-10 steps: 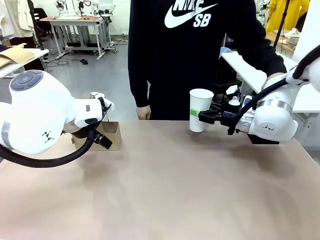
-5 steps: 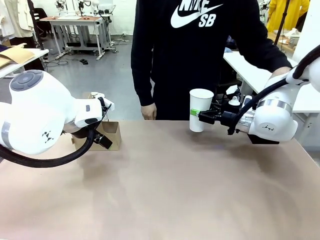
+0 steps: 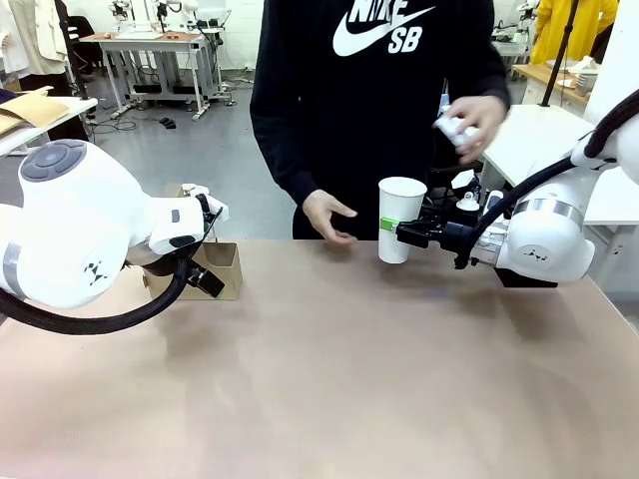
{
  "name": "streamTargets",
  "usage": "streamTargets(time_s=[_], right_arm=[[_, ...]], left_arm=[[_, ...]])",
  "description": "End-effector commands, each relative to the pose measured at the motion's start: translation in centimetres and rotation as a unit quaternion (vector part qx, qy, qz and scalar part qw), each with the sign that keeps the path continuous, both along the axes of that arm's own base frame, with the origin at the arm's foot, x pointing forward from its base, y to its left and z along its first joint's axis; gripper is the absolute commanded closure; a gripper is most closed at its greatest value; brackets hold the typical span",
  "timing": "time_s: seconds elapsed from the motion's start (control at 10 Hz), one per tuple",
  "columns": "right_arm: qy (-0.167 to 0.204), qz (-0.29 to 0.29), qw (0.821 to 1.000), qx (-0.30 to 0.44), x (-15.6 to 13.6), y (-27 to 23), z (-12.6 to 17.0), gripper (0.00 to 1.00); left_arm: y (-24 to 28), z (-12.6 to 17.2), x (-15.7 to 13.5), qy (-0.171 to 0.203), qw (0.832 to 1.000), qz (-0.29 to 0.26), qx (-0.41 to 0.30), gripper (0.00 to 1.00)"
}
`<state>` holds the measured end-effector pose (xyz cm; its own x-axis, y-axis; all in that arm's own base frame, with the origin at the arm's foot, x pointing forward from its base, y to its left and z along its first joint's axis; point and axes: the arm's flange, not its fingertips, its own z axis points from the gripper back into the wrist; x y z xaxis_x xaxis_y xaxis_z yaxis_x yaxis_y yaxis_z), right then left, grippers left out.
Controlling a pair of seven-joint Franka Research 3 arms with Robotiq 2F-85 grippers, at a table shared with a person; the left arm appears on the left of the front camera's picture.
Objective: Pour a drink into a cup and package it in a carrier.
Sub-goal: When a person places the Paper Cup Lid on the 600 ml Paper Cup , lift the 600 ml Paper Cup.
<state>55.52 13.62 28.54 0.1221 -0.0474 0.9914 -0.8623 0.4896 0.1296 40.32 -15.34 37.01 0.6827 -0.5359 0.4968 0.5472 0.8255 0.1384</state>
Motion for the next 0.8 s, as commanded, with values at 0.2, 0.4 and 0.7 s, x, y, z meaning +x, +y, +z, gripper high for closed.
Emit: streamTargets(time_s=[0.2, 0.4, 0.7], right_arm=[[-0.001, -0.002, 1.0, 0.001, -0.02, 0.23, 0.4, 0.19], [-0.001, -0.002, 1.0, 0.001, -0.02, 0.23, 0.4, 0.19], [-0.001, -0.002, 1.0, 0.001, -0.02, 0.23, 0.4, 0.19]], left_arm=[[0.1, 0.03, 0.02, 0.0, 1.0, 0.001, -0.001, 0.0], [0.1, 0.03, 0.02, 0.0, 1.0, 0.001, -0.001, 0.0], [0.1, 0.03, 0.02, 0.0, 1.0, 0.001, -0.001, 0.0]])
